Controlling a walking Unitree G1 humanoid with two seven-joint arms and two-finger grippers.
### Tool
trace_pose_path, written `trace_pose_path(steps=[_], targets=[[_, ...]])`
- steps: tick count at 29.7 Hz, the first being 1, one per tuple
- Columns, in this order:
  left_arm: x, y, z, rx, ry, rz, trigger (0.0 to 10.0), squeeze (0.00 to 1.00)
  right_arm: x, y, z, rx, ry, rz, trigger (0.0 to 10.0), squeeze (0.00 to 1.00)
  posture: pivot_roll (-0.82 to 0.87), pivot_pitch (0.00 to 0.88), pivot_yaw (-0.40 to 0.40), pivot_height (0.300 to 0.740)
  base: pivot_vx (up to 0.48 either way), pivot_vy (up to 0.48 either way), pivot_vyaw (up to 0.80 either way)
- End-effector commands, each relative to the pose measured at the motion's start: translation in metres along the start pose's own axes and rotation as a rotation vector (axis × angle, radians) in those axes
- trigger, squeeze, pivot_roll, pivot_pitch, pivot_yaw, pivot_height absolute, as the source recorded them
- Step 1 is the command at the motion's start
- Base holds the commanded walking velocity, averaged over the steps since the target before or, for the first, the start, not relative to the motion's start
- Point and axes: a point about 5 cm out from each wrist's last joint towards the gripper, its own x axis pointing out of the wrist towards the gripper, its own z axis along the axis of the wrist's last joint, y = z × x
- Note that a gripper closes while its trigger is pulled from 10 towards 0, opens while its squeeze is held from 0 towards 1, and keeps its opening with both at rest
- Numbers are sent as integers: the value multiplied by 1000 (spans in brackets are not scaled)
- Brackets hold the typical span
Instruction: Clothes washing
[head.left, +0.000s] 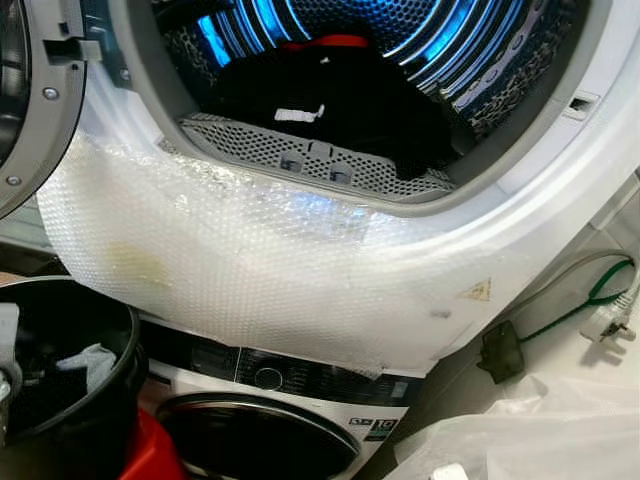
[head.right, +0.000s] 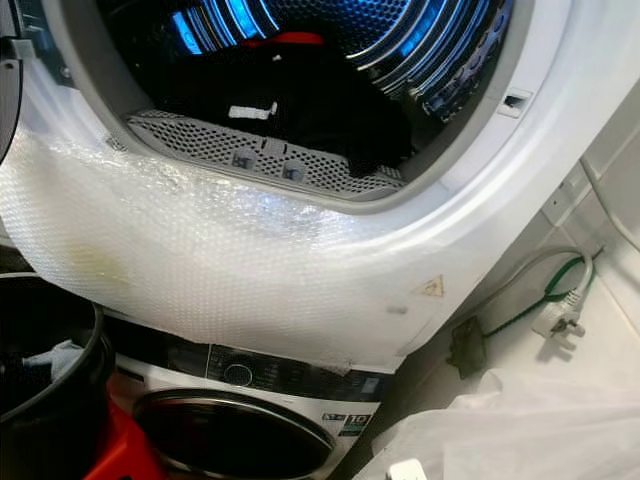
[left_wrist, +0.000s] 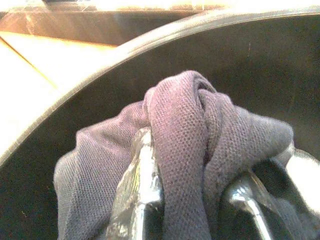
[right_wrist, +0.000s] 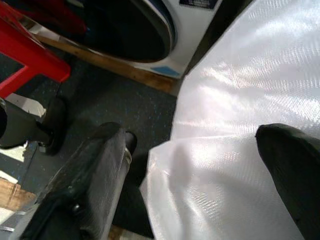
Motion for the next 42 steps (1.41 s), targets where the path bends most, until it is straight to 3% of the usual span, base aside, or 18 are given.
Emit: trace_pose_path(steps=[1, 3, 4, 7, 11, 13, 14, 17, 18, 20, 23, 26, 29, 31, 35, 37, 38, 42], targets=[[-7, -9, 23, -70, -115, -50, 0, 0, -1, -6, 2, 7, -2, -21, 10000, 0, 82, 55, -185, 740, 0, 0, 0], [-18, -23, 40, -140, -220, -178, 0, 0, 0, -6, 6, 15, -16, -26, 10000, 0, 80, 57, -181, 740, 0, 0, 0], [-33, -32, 59, -207, -343, -274, 0, 0, 0, -6, 9, 21, -26, -26, 10000, 0, 81, 56, -177, 740, 0, 0, 0], [-41, -33, 68, -241, -393, -303, 0, 0, 0, -5, 10, 22, -29, -24, 10000, 0, 83, 54, -174, 740, 0, 0, 0], [-71, -37, 94, -454, -507, -520, 0, 0, 2, -2, 10, 28, -29, -20, 10000, 0, 99, 43, -164, 740, 0, 0, 0], [-99, -50, 101, -439, -556, -781, 0, 0, 2, 1, 8, 28, -23, -13, 10000, 0, 109, 23, -154, 740, 0, 0, 0], [-99, -50, 101, -439, -556, -781, 0, 0, 2, 1, 8, 28, -23, -13, 10000, 0, 109, 23, -154, 740, 0, 0, 0], [-112, -58, 98, -434, -528, -924, 0, 0, 3, 3, 7, 28, -21, -10, 10000, 0, 113, 5, -145, 740, 0, 0, 0], [-131, -68, 93, -380, -488, -1122, 0, 0, 3, 3, 6, 36, -20, -12, 10000, 0, 119, 0, -134, 740, 0, 0, 0], [-148, -77, 86, -316, -445, -1300, 0, 0, 3, 4, 5, 42, -19, -14, 10000, 0, 120, 0, -128, 740, 0, 0, 0], [-167, -85, 75, -253, -373, -1496, 0, 0, 3, 5, 5, 48, -18, -15, 10000, 0, 117, 0, -120, 740, 0, 0, 0], [-184, -88, 71, -202, -370, -1697, 0, 0, 3, 6, 2, 59, -15, -20, 10000, 0, 118, 0, -109, 740, 0, 0, 0], [-187, -88, 73, -179, -370, -1747, 0, 0, 3, 6, 2, 69, -15, -25, 10000, 0, 114, 0, -104, 740, 0, 0, 0], [-183, -90, 89, -78, -406, -1834, 0, 0, 4, 7, 2, 88, -17, -36, 10000, 0, 118, 0, -92, 740, 0, 0, 0], [-175, -95, 109, -61, -478, -1896, 0, 0, 4, 9, 2, 92, -19, -33, 10000, 0, 112, 0, -82, 740, 0, 0, 0], [-158, -107, 139, -13, -596, -1913, 0, 0, 6, 12, 4, 113, -30, -37, 10000, 0, 97, 0, -69, 740, 0, 0, 0], [-158, -107, 139, -13, -596, -1913, 0, 0, 6, 12, 4, 113, -30, -37, 10000, 0, 97, 0, -69, 740, 0, 0, 0], [-148, -115, 197, 4, -819, -1942, 0, 0, 6, 14, 5, 127, -34, -40, 10000, 0, 86, 0, -66, 740, 0, 0, 0]])
